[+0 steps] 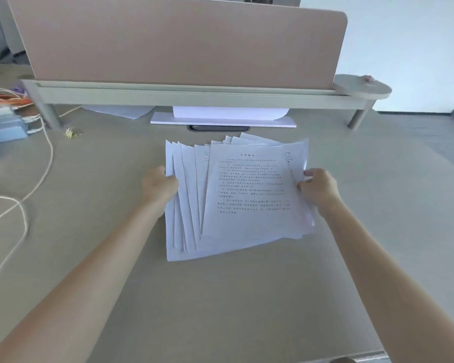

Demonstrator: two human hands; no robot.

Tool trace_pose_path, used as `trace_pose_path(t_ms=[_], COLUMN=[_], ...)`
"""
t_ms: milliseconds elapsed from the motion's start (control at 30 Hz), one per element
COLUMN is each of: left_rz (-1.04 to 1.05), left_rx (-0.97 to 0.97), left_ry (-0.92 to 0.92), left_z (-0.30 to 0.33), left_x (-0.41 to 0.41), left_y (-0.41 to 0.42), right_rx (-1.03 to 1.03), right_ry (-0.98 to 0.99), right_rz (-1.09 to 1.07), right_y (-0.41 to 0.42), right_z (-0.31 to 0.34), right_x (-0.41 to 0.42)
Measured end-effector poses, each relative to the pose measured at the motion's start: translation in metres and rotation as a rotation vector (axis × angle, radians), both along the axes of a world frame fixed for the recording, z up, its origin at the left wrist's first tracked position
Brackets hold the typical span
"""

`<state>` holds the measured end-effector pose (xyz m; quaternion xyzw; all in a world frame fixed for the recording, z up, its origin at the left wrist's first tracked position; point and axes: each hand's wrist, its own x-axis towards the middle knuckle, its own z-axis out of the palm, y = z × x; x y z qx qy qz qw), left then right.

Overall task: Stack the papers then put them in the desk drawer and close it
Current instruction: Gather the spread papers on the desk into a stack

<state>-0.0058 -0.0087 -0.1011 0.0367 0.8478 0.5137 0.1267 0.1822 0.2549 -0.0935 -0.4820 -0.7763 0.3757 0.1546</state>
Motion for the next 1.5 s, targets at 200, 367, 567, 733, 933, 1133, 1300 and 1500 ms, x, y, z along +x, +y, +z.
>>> trace_pose_path(t_ms=[200,367,567,733,933,1133,1300,1500], left_rz=[-0.074,-0.082,-0.106,-0.146,-0.130,-0.104,-0.133,-0.166], left_rx=[-0.053,-0.031,-0.109,-0.171,-0.255,-0.299,-0.228,-0.160], left_ry=[0.017,0.078,0.114,0.135,0.175,0.264,0.139,-0.091], left_z=[-0.005,-0.006,-0.003,0.001,0.002,0.000,0.011,0.033], left_x=[-0.034,-0.053,-0.059,-0.064,-0.061,-0.046,-0.032,-0.021], left_y=[0.018,0.026,0.033,0.042,0.047,0.045,0.048,0.041], right_rx=[-0.050,0.298,0.462,0.436,0.386,0.448,0.387,0.213], right_ry=[0.039,-0.106,-0.192,-0.133,-0.112,-0.113,-0.122,-0.095], right_rz=[0.172,0.157,0.239,0.278,0.283,0.291,0.320,0.266], right_y=[0.015,0.023,0.024,0.017,0.012,0.003,-0.014,-0.021], right_z=[-0.010,-0.011,-0.012,-0.020,-0.024,-0.018,-0.011,-0.001], right_x=[-0.027,-0.037,-0.055,-0.074,-0.080,-0.072,-0.071,-0.050])
